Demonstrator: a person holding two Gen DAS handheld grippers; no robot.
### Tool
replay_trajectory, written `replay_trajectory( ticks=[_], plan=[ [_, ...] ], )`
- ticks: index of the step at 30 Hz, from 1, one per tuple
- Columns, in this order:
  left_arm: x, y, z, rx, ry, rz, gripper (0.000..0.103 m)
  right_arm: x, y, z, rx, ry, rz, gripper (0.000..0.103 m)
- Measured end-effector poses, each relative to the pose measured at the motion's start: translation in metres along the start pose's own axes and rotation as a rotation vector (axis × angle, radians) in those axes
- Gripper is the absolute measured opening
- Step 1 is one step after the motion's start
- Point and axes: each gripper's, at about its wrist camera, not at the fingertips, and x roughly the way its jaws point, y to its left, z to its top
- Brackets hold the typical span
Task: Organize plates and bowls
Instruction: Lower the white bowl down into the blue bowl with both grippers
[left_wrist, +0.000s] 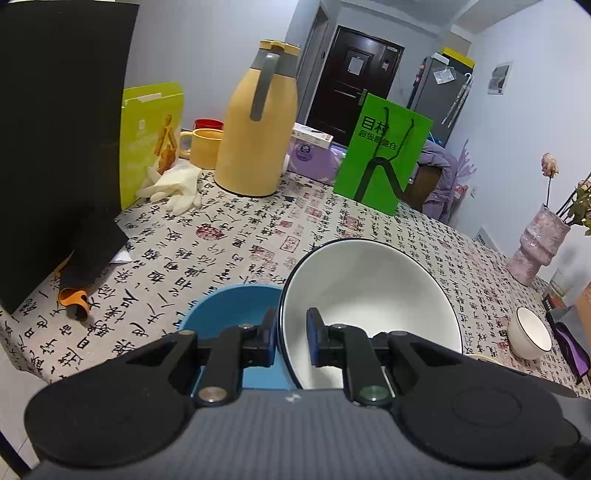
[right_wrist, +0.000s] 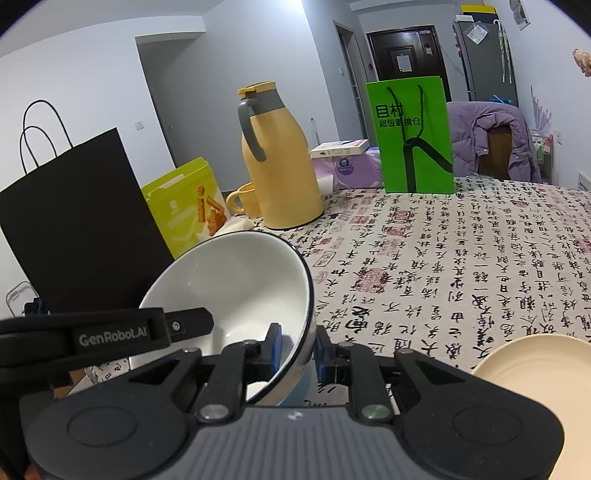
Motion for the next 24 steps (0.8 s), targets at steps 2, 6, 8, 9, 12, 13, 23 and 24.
replay_trajectory(
  ticks=[2,6,8,9,12,13,23,24],
  plan=[
    [-0.001,0.003,-0.001,-0.001,-0.007,0.006,0.015,0.001,0.004,-0.001,-0.005,-0.001,0.000,0.018],
    [-0.002,0.007,-0.001,-0.002,-0.021,0.018,0.015,0.003,0.010,-0.001,-0.014,-0.004,0.003,0.018],
    [-0.003,0.010,-0.001,-0.007,-0.023,0.020,0.015,0.004,0.012,-0.002,-0.017,-0.003,0.004,0.018],
    [-0.003,0.012,-0.001,-0.010,-0.022,0.022,0.015,0.004,0.013,-0.002,-0.018,-0.002,0.005,0.018],
    [-0.003,0.016,-0.002,-0.015,-0.024,0.026,0.015,0.007,0.017,-0.002,-0.022,0.002,0.009,0.018],
    [-0.003,0.018,-0.002,-0.018,-0.024,0.026,0.015,0.008,0.018,-0.002,-0.023,0.003,0.010,0.018],
    [0.000,0.030,-0.002,-0.040,-0.014,0.026,0.015,0.017,0.025,-0.004,-0.034,0.020,0.013,0.018],
    [0.001,0.031,-0.002,-0.041,-0.013,0.026,0.015,0.018,0.026,-0.004,-0.034,0.023,0.012,0.018]
  ],
)
